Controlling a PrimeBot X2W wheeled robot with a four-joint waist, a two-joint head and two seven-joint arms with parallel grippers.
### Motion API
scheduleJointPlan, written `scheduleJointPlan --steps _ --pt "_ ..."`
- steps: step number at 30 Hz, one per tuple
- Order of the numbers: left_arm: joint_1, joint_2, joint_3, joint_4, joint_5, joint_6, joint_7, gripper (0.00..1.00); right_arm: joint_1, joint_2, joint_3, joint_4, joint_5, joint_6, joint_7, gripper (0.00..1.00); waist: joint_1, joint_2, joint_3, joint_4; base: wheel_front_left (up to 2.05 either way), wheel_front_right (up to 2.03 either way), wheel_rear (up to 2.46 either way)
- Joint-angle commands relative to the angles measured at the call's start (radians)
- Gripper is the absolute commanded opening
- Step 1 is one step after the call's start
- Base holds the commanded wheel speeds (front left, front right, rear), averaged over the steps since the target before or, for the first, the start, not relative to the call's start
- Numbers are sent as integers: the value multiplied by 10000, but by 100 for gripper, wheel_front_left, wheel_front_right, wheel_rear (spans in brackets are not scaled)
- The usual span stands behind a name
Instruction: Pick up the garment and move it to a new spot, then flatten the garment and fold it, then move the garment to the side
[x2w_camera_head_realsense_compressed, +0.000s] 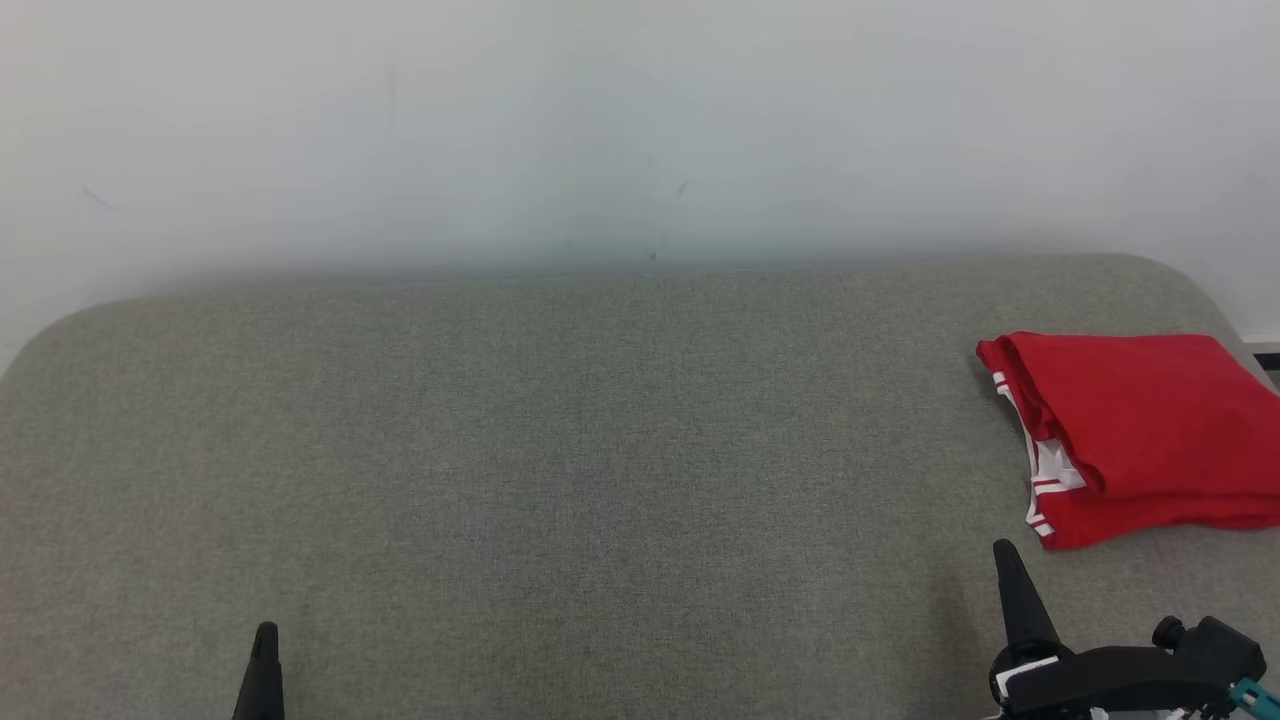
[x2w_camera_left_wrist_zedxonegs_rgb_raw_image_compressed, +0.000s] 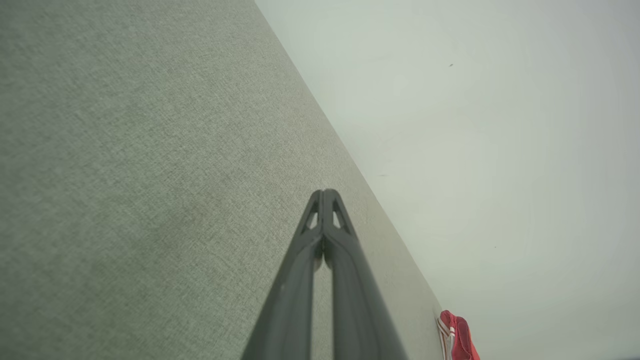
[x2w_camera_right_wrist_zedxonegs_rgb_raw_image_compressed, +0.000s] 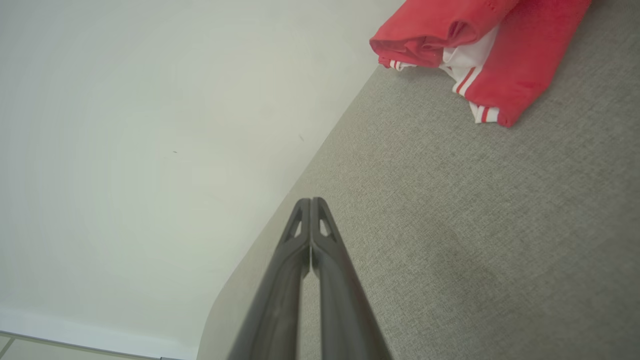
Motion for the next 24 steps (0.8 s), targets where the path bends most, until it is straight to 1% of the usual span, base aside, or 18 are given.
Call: scheduleJointPlan --steps 1,24 --pt "-283 44 43 -78 -261 -72 54 0 -239 -7 -25 -111 255 3 23 0 -1 -1 2 3 0 0 0" --pt "-711 53 274 163 -2304 -102 776 0 -352 -8 -137 -201 2595 6 280 0 -1 -1 62 84 0 0 0"
